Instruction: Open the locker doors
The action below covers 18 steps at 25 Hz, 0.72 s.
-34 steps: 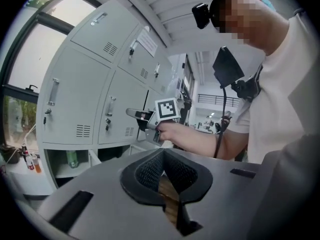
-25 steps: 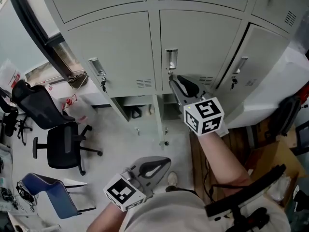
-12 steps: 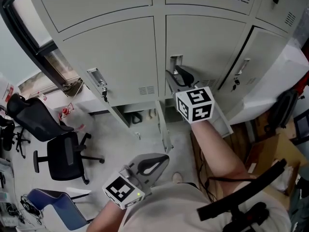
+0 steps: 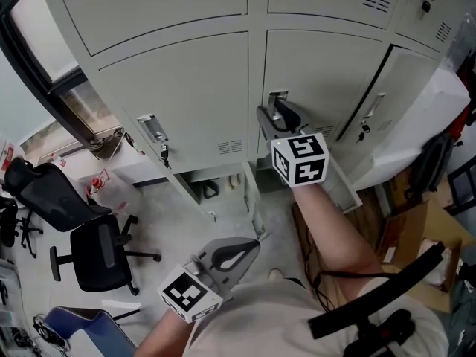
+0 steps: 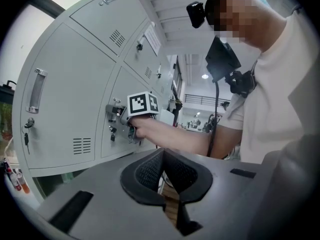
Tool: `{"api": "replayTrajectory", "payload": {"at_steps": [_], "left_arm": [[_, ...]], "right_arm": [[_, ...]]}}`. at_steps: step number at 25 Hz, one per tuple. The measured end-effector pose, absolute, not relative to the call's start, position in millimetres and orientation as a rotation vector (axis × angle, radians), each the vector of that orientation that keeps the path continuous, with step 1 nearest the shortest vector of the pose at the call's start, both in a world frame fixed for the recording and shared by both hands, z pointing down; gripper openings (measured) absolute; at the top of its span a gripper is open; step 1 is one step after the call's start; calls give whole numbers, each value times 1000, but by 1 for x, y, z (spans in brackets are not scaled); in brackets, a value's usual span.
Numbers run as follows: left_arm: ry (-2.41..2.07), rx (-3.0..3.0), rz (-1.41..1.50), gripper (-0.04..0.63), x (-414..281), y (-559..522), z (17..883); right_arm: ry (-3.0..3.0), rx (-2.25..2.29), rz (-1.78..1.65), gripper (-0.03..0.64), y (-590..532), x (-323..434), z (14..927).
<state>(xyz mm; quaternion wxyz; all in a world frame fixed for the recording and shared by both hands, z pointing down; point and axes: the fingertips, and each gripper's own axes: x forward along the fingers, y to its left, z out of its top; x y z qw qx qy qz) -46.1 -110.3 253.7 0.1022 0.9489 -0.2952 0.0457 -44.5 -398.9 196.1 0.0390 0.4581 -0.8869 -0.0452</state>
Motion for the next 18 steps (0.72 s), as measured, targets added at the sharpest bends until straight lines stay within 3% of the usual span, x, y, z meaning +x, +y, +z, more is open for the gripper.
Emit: {"api": "replayTrajectory", "payload": {"at_steps": [15, 18], "left_arm": [[-791, 2821, 128, 11, -68, -107, 258], [-769, 2831, 114, 11, -67, -104, 257]], "right_arm": [[-2731, 1446, -100, 127, -387, -42, 198], [-2706, 1485, -110, 101, -380, -36, 198]]}}
